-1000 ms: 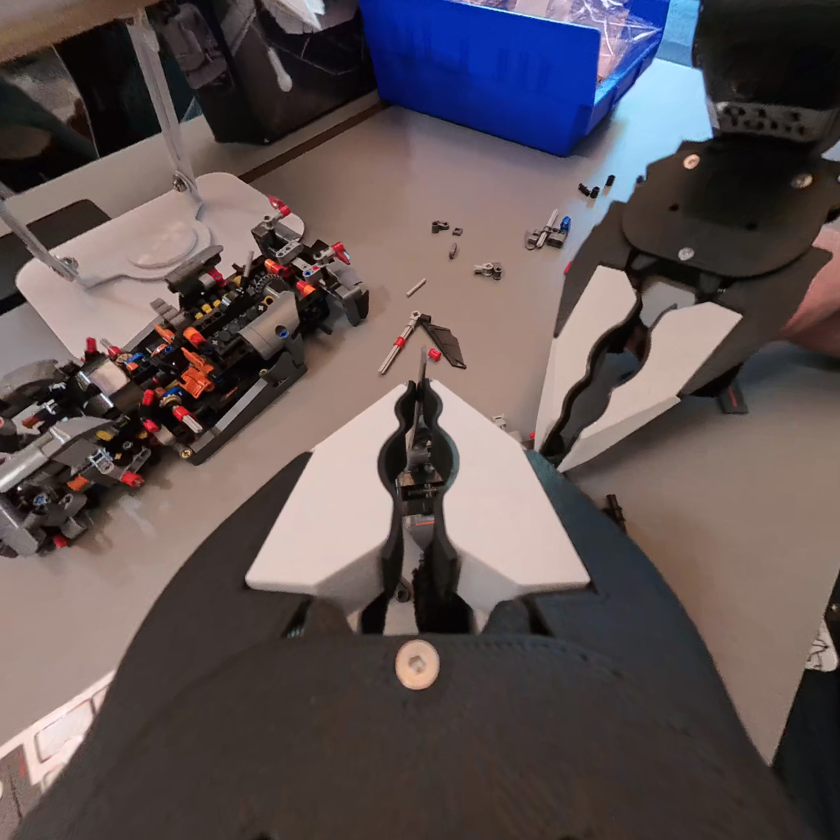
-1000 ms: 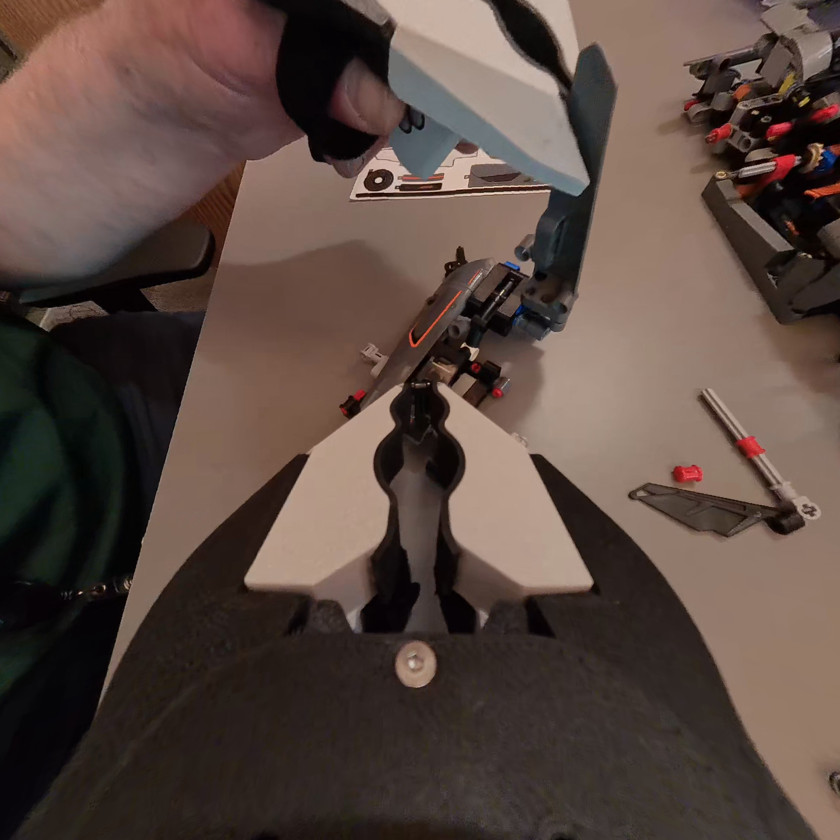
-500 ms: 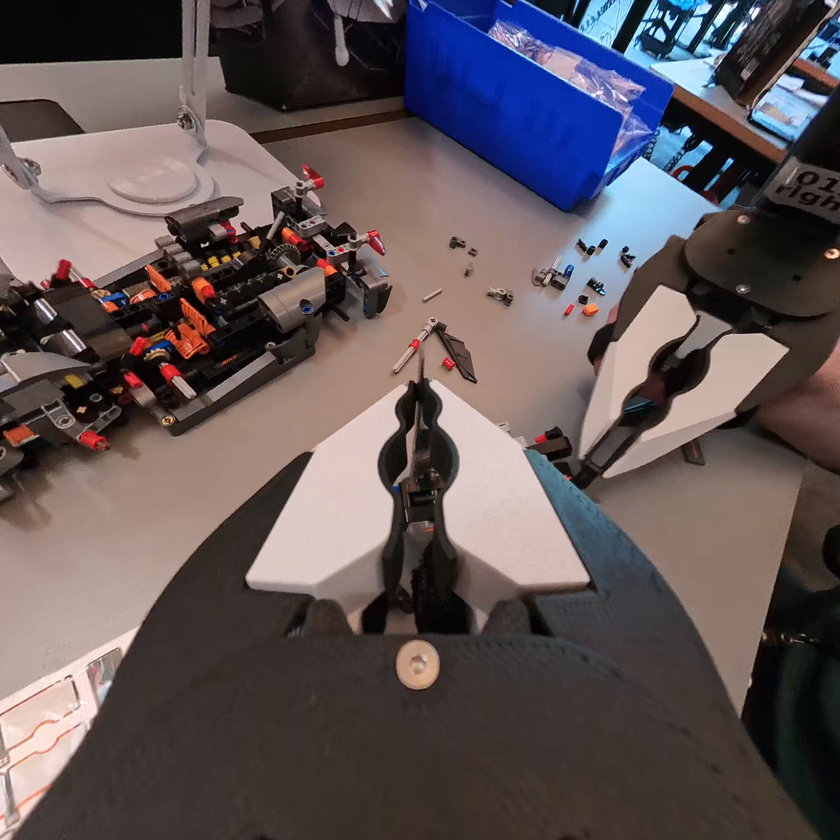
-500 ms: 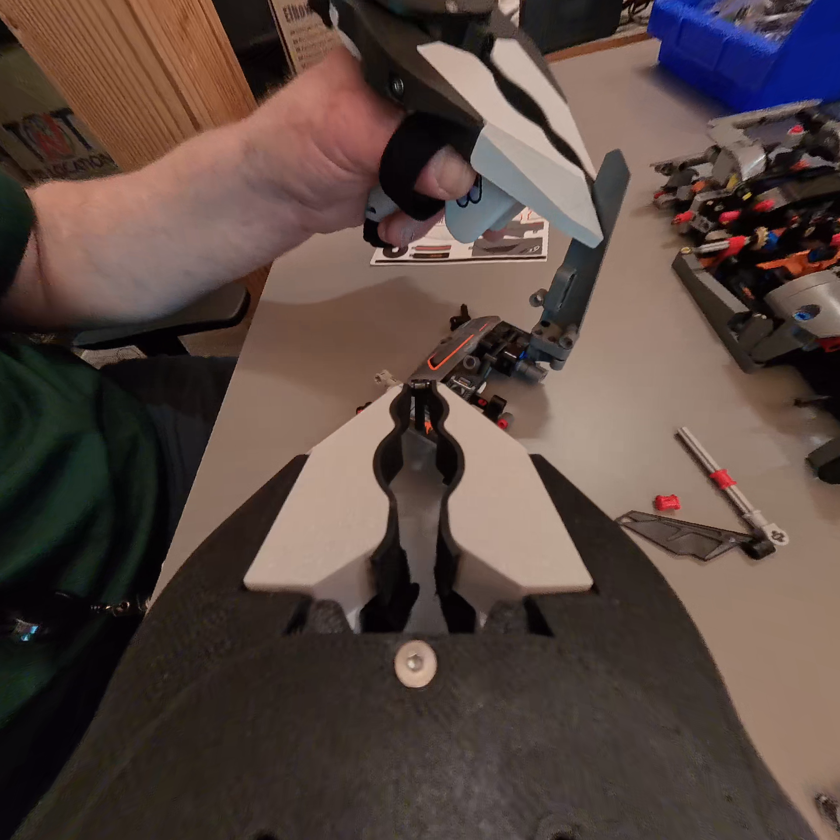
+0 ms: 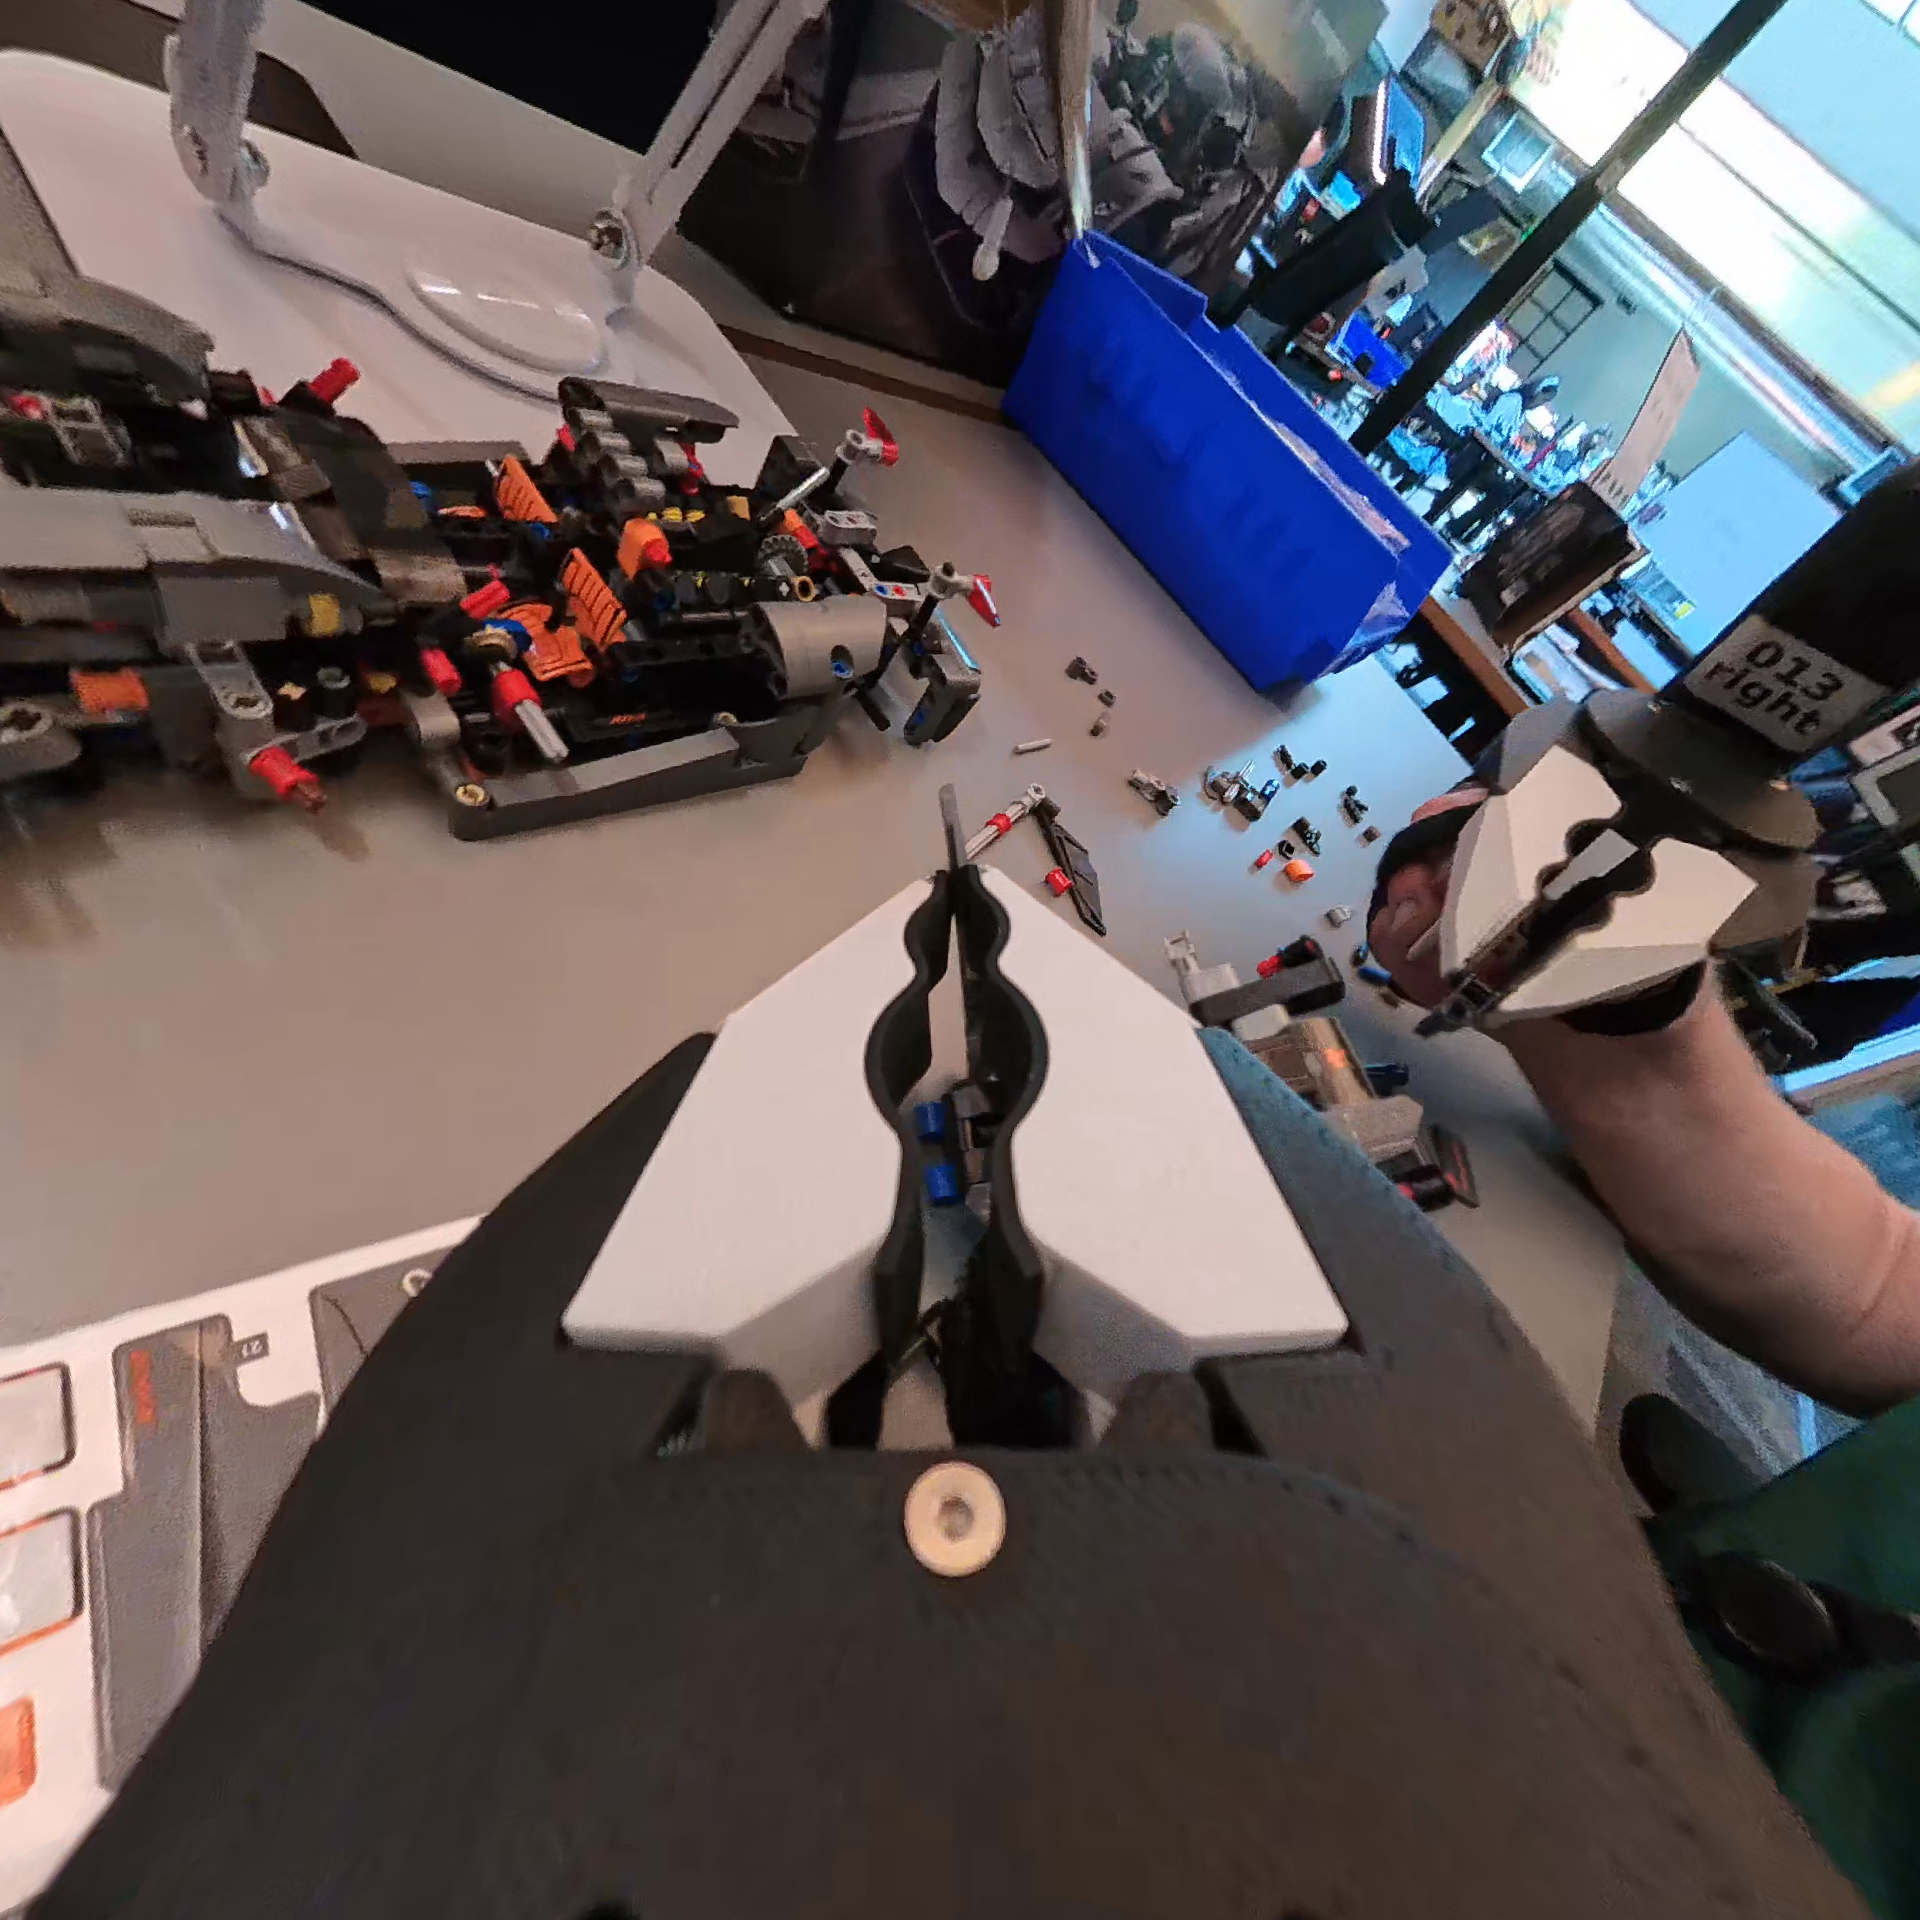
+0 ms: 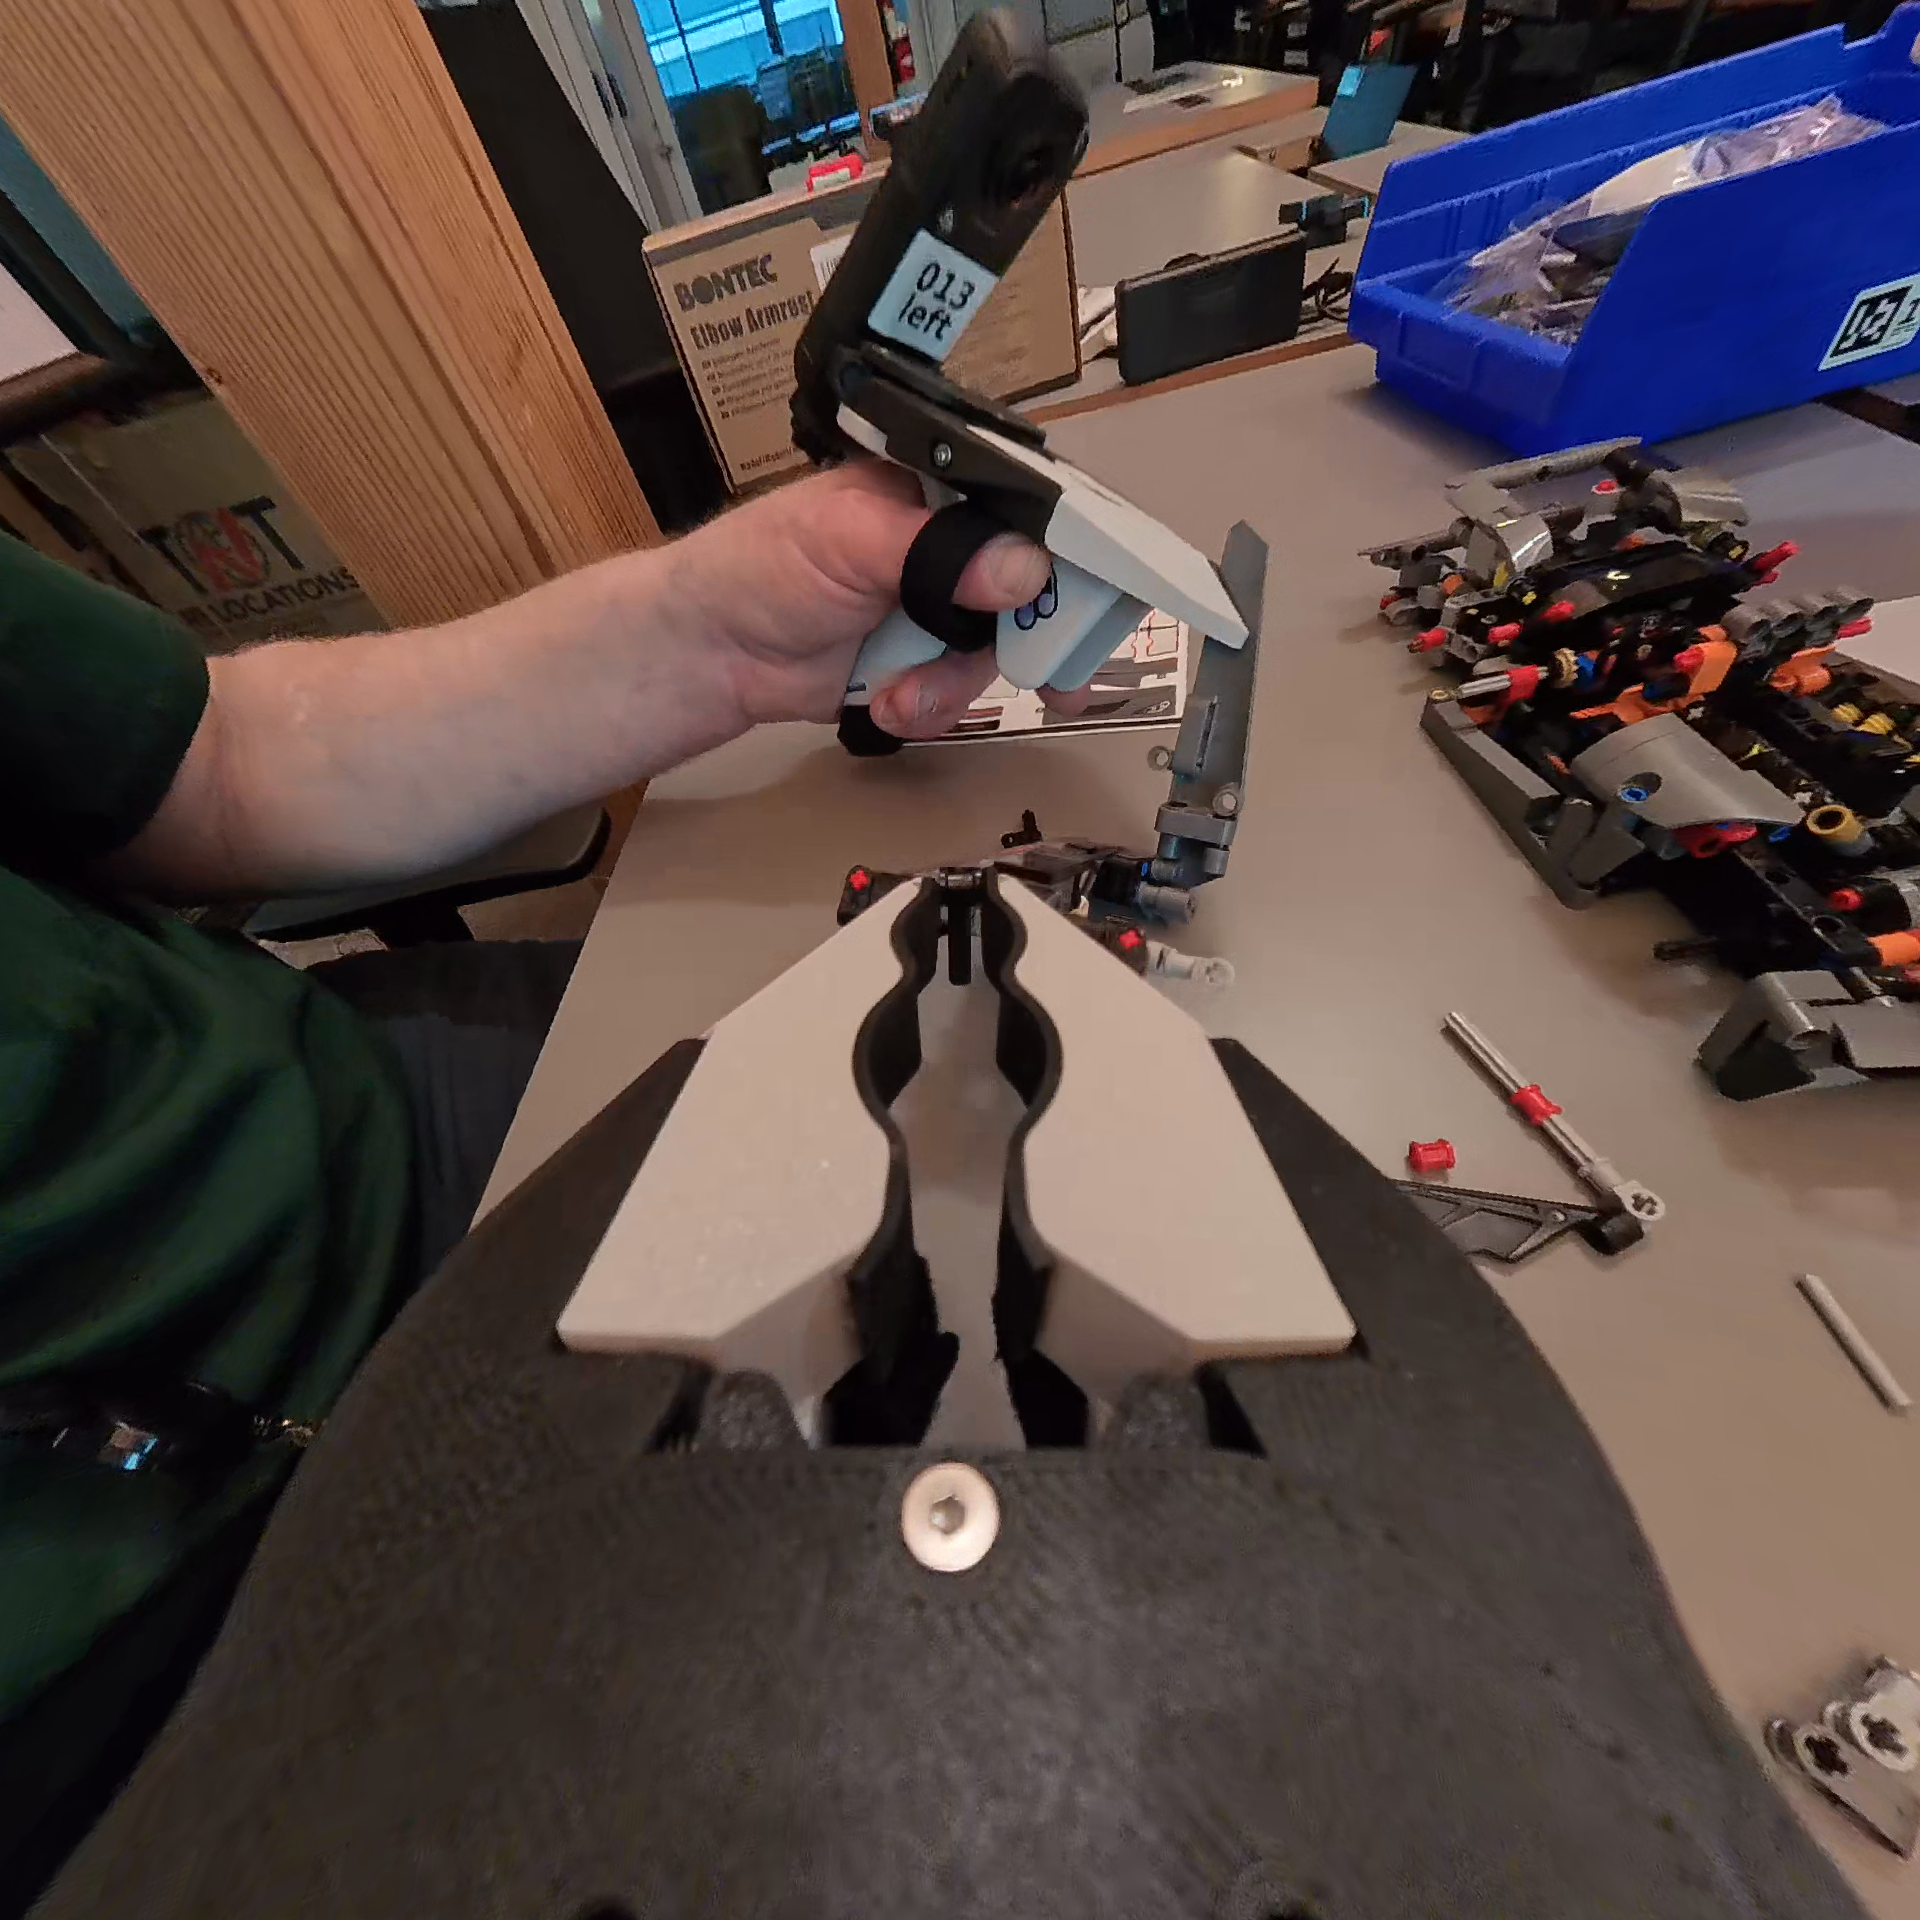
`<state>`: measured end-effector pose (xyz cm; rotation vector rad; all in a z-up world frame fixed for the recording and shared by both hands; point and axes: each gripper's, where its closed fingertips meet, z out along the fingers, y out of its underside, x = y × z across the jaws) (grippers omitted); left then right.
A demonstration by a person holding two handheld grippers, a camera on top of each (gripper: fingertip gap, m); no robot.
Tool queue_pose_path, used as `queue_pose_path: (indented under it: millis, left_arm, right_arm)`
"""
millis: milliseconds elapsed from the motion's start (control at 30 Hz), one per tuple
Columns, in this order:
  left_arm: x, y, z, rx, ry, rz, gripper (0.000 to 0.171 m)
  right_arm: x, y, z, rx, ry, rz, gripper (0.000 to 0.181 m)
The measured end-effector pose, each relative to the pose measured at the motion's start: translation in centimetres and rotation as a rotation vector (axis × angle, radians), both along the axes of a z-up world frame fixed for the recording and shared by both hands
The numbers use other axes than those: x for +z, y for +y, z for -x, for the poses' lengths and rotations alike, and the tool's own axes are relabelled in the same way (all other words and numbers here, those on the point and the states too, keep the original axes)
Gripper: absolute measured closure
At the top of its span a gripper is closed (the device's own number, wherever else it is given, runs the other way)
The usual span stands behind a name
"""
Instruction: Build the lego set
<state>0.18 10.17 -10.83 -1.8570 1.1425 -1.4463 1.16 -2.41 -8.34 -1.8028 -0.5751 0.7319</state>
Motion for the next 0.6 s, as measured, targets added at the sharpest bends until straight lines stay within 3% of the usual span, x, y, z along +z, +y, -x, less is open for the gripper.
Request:
queue_pose_path:
  millis: [367,600]
  left_arm:
    - [-0.6,0.6,0.9,0.056,-0.036,0.066,0.171]
    - [-0.2,-0.3,1.1,0.066,-0.043,0.031,0.171]
  right_arm:
    - [2.3,-0.2,-1.3,-0.011,0.155,-0.040,0.176]
    - [3.7,0.6,-0.8,0.001,0.287,-0.022,0.176]
